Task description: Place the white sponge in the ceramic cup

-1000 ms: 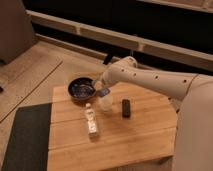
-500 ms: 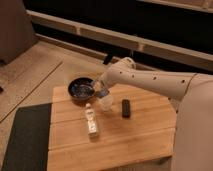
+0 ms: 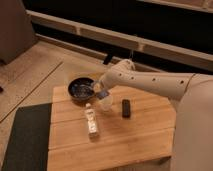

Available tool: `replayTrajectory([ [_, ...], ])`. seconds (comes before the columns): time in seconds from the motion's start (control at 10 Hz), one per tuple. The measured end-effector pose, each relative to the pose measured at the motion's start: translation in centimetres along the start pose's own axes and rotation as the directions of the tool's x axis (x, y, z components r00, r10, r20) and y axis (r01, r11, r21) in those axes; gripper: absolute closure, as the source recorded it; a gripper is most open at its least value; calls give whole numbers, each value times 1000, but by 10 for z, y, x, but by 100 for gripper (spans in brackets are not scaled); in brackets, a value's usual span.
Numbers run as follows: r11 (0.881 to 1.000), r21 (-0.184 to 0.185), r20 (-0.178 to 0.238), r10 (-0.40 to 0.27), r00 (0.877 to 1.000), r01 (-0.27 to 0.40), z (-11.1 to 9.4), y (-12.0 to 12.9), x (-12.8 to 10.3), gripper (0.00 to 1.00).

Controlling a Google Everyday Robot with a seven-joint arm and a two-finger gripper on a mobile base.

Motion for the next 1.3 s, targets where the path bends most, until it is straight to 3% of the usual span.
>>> replayTrajectory([
  [1.3,1000,10,-34,7,999,-7,13,-3,12,100],
])
